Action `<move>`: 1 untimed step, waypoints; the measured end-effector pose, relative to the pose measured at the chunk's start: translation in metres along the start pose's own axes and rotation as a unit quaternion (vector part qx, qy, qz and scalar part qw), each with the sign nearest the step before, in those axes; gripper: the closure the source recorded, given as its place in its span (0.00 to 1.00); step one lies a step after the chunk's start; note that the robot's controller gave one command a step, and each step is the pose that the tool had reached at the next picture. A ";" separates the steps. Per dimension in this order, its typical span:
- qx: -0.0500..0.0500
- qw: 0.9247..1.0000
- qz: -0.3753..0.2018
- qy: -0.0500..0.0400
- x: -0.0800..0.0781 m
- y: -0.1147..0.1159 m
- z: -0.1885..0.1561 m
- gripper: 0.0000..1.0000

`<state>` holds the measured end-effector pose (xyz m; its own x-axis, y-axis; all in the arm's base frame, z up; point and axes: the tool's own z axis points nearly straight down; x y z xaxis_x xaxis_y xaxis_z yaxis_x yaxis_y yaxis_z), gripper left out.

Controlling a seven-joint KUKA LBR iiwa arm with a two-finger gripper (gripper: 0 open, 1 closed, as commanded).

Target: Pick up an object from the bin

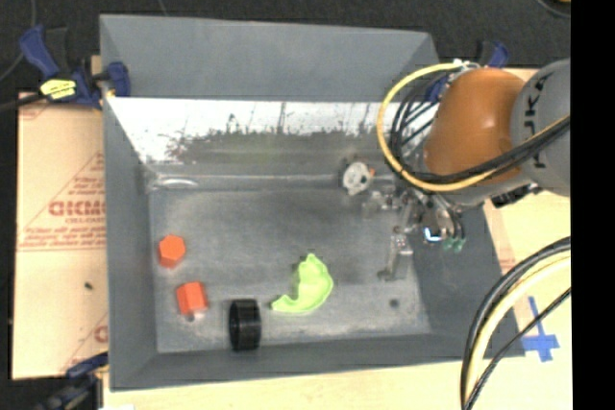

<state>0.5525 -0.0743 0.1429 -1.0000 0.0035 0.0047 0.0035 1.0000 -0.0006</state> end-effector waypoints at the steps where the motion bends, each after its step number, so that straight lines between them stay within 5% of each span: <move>1: 0.001 1.000 -0.001 -0.004 -0.002 0.000 -0.005 0.00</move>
Offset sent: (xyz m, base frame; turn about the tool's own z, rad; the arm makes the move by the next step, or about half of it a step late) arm -0.0289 0.0616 -0.0447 0.0110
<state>0.5543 -0.0741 0.1476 -1.0000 0.0010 -0.0036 0.0010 1.0000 -0.0016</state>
